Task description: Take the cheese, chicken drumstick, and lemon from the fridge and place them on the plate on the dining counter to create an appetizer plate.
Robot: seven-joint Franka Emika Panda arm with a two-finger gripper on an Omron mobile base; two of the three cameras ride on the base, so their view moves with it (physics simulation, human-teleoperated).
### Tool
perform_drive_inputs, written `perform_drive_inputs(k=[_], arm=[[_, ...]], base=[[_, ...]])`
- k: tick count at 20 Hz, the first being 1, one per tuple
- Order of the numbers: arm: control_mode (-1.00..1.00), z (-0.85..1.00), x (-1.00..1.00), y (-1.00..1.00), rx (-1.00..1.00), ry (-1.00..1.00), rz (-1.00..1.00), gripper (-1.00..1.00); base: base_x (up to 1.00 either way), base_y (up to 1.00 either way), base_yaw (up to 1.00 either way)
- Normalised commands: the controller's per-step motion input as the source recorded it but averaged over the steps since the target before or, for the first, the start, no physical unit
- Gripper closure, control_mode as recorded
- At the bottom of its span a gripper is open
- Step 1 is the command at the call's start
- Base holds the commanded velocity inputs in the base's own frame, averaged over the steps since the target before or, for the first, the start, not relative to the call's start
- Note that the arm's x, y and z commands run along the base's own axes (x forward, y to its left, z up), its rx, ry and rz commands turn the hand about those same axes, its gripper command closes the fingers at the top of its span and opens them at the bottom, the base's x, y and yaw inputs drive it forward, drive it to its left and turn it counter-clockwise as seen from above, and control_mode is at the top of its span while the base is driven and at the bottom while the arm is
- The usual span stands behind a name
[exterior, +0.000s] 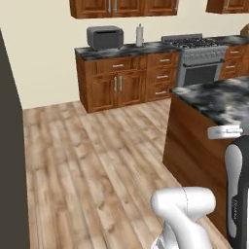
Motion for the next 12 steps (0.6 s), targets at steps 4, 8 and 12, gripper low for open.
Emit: perform_drive_inputs(k=[4, 8, 12], arm=[[1.00, 0.00, 0.00, 0.00, 0.00, 0.00, 0.00, -1.00], [1.00, 0.00, 0.00, 0.00, 0.00, 0.00, 0.00, -1.00], [1.00, 0.00, 0.00, 0.00, 0.00, 0.00, 0.00, -1.00]], base=[[1.00, 0.33, -0.34], [1.00, 0.64, -0.39], [1.00, 0.96, -0.43]])
